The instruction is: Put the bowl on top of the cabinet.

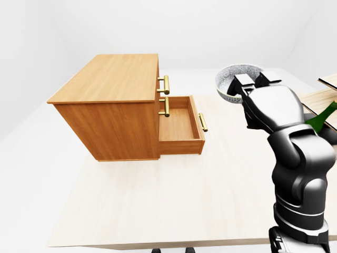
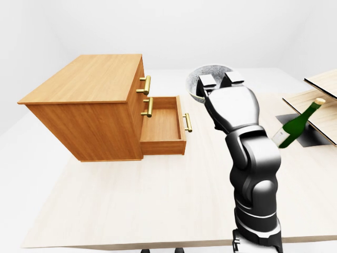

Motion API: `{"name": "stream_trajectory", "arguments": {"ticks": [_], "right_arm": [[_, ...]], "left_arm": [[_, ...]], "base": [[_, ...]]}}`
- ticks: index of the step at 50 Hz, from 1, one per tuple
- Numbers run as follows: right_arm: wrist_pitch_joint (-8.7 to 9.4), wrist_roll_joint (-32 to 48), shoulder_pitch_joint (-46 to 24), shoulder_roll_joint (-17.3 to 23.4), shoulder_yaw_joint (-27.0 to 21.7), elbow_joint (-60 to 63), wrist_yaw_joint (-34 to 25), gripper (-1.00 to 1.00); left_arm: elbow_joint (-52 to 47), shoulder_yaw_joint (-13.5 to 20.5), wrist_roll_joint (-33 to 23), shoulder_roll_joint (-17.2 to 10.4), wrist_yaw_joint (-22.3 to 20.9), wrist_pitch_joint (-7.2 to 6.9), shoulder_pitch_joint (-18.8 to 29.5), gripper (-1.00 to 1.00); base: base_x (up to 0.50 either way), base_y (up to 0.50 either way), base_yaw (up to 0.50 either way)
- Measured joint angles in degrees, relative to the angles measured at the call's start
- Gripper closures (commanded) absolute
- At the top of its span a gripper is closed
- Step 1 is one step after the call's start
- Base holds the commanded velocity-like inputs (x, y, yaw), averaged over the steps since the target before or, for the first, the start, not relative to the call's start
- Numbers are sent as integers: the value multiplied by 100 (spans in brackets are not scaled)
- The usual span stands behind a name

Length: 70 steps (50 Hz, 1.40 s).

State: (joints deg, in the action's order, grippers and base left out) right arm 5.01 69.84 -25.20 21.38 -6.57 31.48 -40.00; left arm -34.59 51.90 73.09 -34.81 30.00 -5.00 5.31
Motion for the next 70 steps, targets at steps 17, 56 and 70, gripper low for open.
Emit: {"name": "stream_trajectory", "arguments": {"ticks": [17, 56, 70], "right_arm": [[0, 400, -66, -467, 333, 697, 0, 100], [0, -324, -3612, 384, 364, -2658, 0, 100], [0, -683, -5433, 238, 438, -5295, 0, 100]], "left_arm": [[-6, 10, 29, -9, 0, 0, -6, -100], [-60, 64, 172, -39, 0, 0, -37, -100], [5, 37, 109, -45, 0, 0, -9, -100]], "base": [[0, 0, 0], [0, 0, 0], [0, 0, 0]]}}
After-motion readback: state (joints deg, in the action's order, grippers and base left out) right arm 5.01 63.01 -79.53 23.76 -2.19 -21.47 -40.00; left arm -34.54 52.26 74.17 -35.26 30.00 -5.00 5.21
